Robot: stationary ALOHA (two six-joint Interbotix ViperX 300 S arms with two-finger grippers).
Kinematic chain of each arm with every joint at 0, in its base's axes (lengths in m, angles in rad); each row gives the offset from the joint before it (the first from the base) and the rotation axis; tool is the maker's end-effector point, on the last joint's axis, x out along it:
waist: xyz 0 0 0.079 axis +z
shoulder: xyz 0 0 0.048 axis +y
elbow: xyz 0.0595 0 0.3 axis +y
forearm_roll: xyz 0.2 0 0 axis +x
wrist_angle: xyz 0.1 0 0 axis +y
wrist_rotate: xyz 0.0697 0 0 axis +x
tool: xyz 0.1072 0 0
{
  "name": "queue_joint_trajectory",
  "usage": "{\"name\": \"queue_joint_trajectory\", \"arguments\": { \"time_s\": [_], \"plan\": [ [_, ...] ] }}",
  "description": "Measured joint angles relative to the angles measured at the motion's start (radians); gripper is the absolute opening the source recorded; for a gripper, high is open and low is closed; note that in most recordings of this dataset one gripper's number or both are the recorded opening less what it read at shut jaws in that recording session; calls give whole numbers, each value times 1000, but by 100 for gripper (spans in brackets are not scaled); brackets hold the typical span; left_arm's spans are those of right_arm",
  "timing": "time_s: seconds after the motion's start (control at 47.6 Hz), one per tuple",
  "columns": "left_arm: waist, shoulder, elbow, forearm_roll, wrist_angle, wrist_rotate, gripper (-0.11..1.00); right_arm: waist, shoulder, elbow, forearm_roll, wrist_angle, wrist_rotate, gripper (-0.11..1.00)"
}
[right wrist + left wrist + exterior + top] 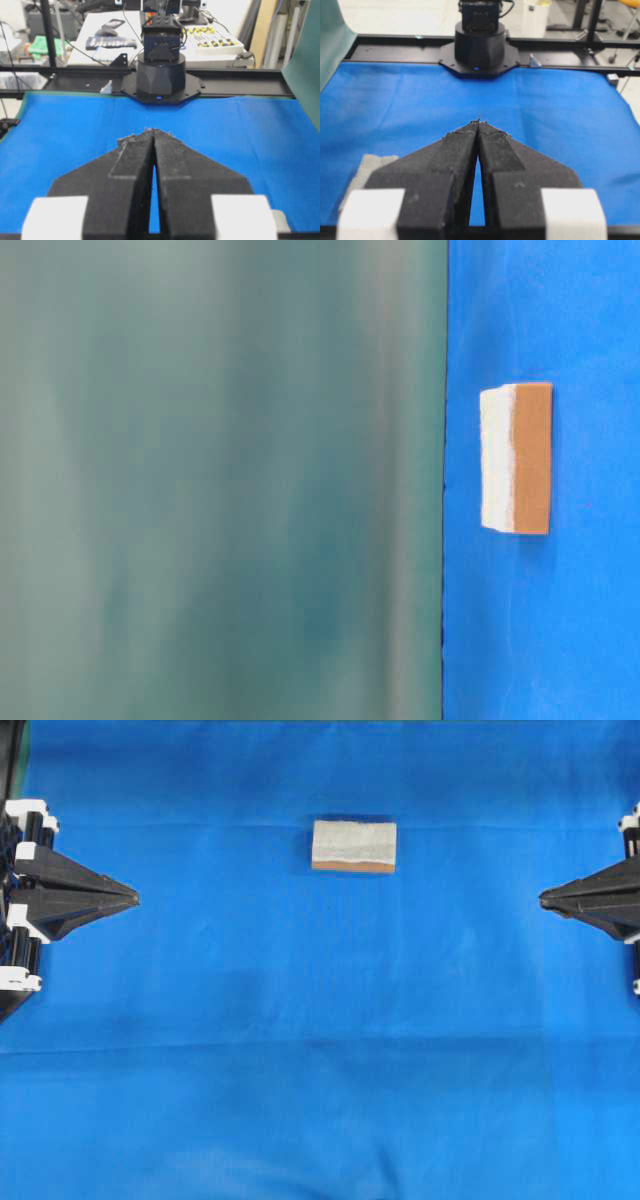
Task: Hand over the sponge with the left arm and wipe it with the right arm.
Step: 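Move the left gripper toward the grey-and-tan sponge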
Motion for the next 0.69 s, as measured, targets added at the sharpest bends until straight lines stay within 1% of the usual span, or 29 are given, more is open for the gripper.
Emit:
{"name": "queue_joint_trajectory", "arguments": {
  "time_s": [0.147,0.294,0.42,0.609,0.651,0.693],
  "plan": [
    [6,3,-8,-14,25,38,0,0,0,-8,-3,17,-8,0],
    [25,32,-18,-14,26,66,0,-3,0,-9,-6,32,-8,0],
    [66,92,-37,-15,25,95,0,-5,0,-9,-6,35,-8,0],
    [146,219,-78,-15,8,144,1,-5,0,-11,-6,35,-8,0],
    [166,256,-89,-15,5,156,3,-5,0,-11,-6,35,-8,0],
    [179,296,-101,-15,2,167,11,-5,0,-11,-6,35,-8,0]
  ]
}}
